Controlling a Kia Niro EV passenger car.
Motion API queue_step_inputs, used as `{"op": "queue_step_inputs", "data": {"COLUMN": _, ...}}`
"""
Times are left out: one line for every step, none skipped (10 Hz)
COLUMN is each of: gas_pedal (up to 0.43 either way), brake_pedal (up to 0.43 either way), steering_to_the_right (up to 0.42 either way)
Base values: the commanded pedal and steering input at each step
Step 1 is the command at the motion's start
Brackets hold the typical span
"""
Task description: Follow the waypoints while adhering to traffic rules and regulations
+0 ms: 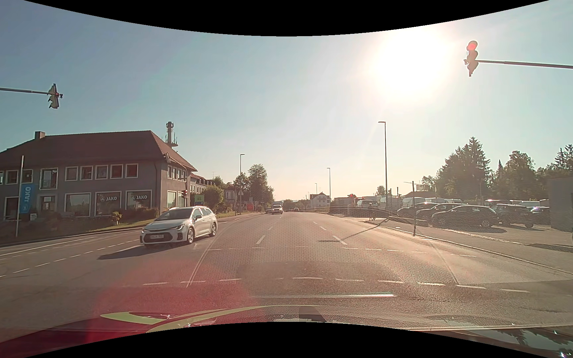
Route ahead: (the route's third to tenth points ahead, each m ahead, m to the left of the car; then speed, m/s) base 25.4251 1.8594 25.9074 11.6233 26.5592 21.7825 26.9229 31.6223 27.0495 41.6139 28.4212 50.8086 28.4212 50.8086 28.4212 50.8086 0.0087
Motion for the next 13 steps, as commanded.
{"op": "queue_step_inputs", "data": {"gas_pedal": 0.0, "brake_pedal": 0.274, "steering_to_the_right": -0.001}}
{"op": "queue_step_inputs", "data": {"gas_pedal": 0.0, "brake_pedal": 0.274, "steering_to_the_right": -0.001}}
{"op": "queue_step_inputs", "data": {"gas_pedal": 0.0, "brake_pedal": 0.274, "steering_to_the_right": -0.001}}
{"op": "queue_step_inputs", "data": {"gas_pedal": 0.0, "brake_pedal": 0.28, "steering_to_the_right": -0.001}}
{"op": "queue_step_inputs", "data": {"gas_pedal": 0.0, "brake_pedal": 0.274, "steering_to_the_right": -0.001}}
{"op": "queue_step_inputs", "data": {"gas_pedal": 0.0, "brake_pedal": 0.274, "steering_to_the_right": -0.001}}
{"op": "queue_step_inputs", "data": {"gas_pedal": 0.0, "brake_pedal": 0.274, "steering_to_the_right": -0.001}}
{"op": "queue_step_inputs", "data": {"gas_pedal": 0.0, "brake_pedal": 0.274, "steering_to_the_right": -0.001}}
{"op": "queue_step_inputs", "data": {"gas_pedal": 0.0, "brake_pedal": 0.25, "steering_to_the_right": -0.001}}
{"op": "queue_step_inputs", "data": {"gas_pedal": 0.0, "brake_pedal": 0.262, "steering_to_the_right": -0.001}}
{"op": "queue_step_inputs", "data": {"gas_pedal": 0.0, "brake_pedal": 0.268, "steering_to_the_right": -0.001}}
{"op": "queue_step_inputs", "data": {"gas_pedal": 0.0, "brake_pedal": 0.262, "steering_to_the_right": -0.002}}
{"op": "queue_step_inputs", "data": {"gas_pedal": 0.0, "brake_pedal": 0.232, "steering_to_the_right": -0.001}}
